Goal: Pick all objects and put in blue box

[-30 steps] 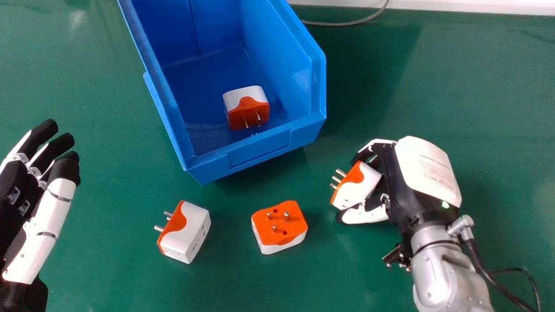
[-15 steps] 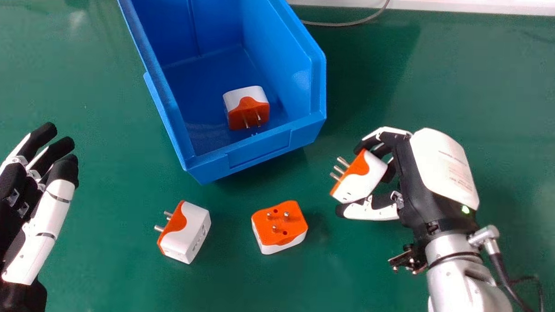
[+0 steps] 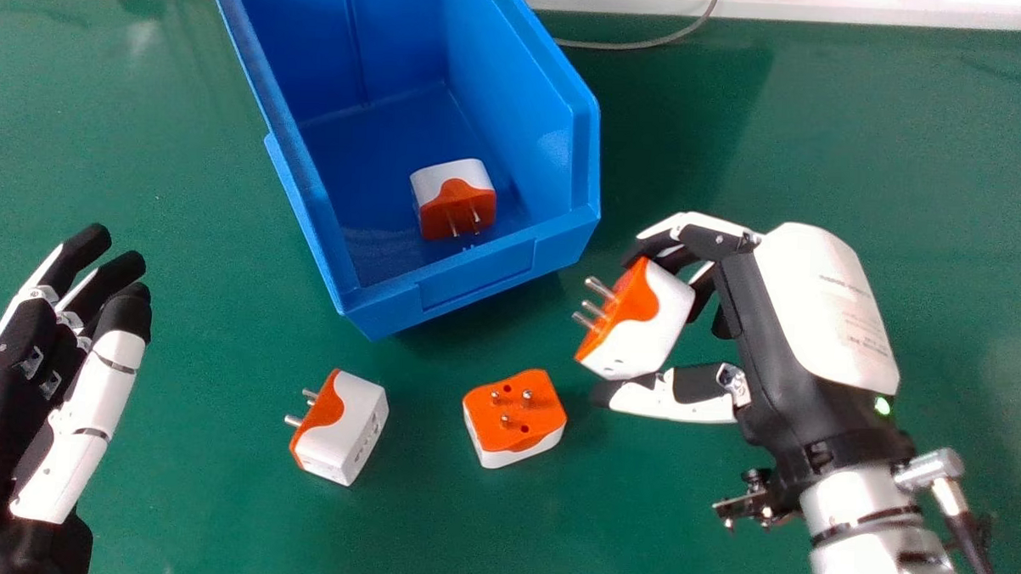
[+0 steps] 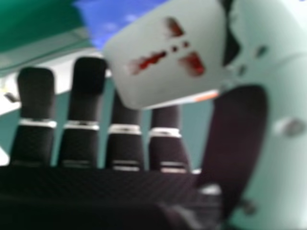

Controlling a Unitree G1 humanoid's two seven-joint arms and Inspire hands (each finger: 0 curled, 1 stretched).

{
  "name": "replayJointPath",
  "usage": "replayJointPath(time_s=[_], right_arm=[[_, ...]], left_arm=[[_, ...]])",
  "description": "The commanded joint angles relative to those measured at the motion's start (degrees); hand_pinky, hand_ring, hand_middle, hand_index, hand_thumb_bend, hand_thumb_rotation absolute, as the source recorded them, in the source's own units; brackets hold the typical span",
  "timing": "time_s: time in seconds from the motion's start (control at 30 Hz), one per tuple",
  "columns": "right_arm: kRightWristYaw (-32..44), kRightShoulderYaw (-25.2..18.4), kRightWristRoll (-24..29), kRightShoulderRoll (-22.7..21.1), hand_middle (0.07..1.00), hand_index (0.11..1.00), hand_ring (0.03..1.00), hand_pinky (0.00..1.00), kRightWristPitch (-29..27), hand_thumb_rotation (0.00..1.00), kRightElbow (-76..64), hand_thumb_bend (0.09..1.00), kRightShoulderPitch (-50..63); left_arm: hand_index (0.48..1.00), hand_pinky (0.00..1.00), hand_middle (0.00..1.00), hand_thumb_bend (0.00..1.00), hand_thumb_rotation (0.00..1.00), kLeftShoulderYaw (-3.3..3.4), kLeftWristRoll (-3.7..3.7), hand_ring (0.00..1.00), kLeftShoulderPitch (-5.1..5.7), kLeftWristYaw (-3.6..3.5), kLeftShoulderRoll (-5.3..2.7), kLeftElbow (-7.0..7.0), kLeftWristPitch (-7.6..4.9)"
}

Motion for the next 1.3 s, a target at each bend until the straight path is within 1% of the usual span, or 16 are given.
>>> replayJointPath(time_s=[0.0,0.1,0.23,0.3,0.37,0.43,0.57,0.63,0.77,0.87,0.9,0.97,1.03,1.13,1.2,1.27], right_arm=[[1.1,0.59,-0.62,0.3,0.532,0.533,0.419,0.3,-2.24,0.0,-4.22,0.487,0.41],[2.6,1.14,-0.36,0.47,0.522,0.545,0.415,0.29,-3.99,0.0,-6.02,0.487,0.12],[4.02,1.49,0.5,1.72,0.508,0.551,0.407,0.29,-5.89,0.0,-6.78,0.486,-1.56],[4.01,1.58,1.54,2.87,0.503,0.551,0.402,0.28,-6.98,0.0,-6.02,0.485,-3.21],[3.57,1.69,2.11,3.88,0.501,0.551,0.4,0.28,-8.2,0.0,-4.47,0.486,-5.35],[3.89,1.84,2.21,4.99,0.5,0.551,0.399,0.28,-8.46,0.0,-3.11,0.486,-7.26],[3.28,2.8,1.43,7.87,0.496,0.553,0.396,0.29,-8.54,0.0,0.45,0.486,-11.77],[2.45,3.26,0.52,9.18,0.496,0.553,0.397,0.29,-8.51,0.0,2.5,0.486,-14.05],[1.2,3.52,0.01,11.53,0.501,0.55,0.402,0.29,-8.56,0.0,7.13,0.487,-19.04],[0.62,3.49,0.06,13.23,0.505,0.546,0.405,0.29,-8.04,0.0,10.53,0.487,-22.68],[0.29,3.47,-0.13,13.67,0.505,0.546,0.405,0.29,-7.88,0.0,12.03,0.487,-24.18],[-0.6,3.46,-0.57,14.2,0.504,0.548,0.405,0.29,-7.96,0.0,14.77,0.487,-26.69],[-1.53,3.45,-0.84,14.69,0.506,0.547,0.406,0.29,-8.16,0.0,17.78,0.487,-29.43],[-2.18,3.47,-1.24,15.73,0.514,0.527,0.411,0.3,-7.21,0.0,22.89,0.489,-34.14],[-3.19,3.73,-2.25,16.1,0.518,0.521,0.414,0.3,-6.59,0.0,27.1,0.489,-37.85],[-4.66,3.68,-2.4,16.72,0.522,0.519,0.416,0.3,-6.6,0.0,31.88,0.49,-41.54]], left_arm=[[0.873,0.86,0.86,0.49,0.52,-0.06,-0.16,0.86,-0.01,0.3,-0.53,-1.2,-0.59],[0.871,0.86,0.86,0.49,0.51,-0.15,0.13,0.86,0.06,0.39,-0.62,-1.23,-0.77],[0.87,0.85,0.85,0.49,0.51,-0.36,1.15,0.86,0.3,1.02,-0.47,-2.0,0.12],[0.871,0.85,0.85,0.49,0.52,-0.49,0.92,0.86,0.12,1.11,-0.61,-2.15,0.38],[0.87,0.85,0.85,0.5,0.52,-0.58,0.73,0.86,-0.3,0.97,-0.58,-1.89,0.38],[0.872,0.85,0.86,0.5,0.52,-0.58,0.28,0.86,-0.85,0.81,-0.57,-1.54,0.32],[0.874,0.85,0.86,0.5,0.52,-0.39,0.32,0.86,-1.86,1.18,-0.28,-1.89,1.42],[0.871,0.85,0.86,0.5,0.52,-0.28,0.04,0.86,-2.36,1.36,-0.32,-2.03,1.93],[0.866,0.84,0.86,0.51,0.51,-0.24,0.34,0.85,-2.98,1.51,-0.1,-2.0,2.3],[0.859,0.84,0.86,0.5,0.51,-0.24,0.58,0.85,-3.23,1.81,0.02,-2.02,2.7],[0.859,0.84,0.86,0.5,0.51,-0.23,0.58,0.85,-3.33,1.85,0.03,-1.92,2.76],[0.856,0.83,0.85,0.5,0.5,-0.18,0.57,0.85,-3.61,1.62,0.16,-1.52,2.49],[0.853,0.83,0.85,0.51,0.5,-0.16,0.41,0.84,-3.88,1.4,0.08,-1.16,1.91],[0.848,0.82,0.85,0.51,0.5,-0.17,0.72,0.84,-3.93,1.71,0.14,-1.47,2.49],[0.846,0.82,0.84,0.51,0.5,-0.14,0.48,0.84,-4.06,1.75,0.17,-1.47,2.81],[0.844,0.82,0.84,0.51,0.5,-0.11,0.46,0.84,-4.27,1.66,0.22,-1.2,2.6]])
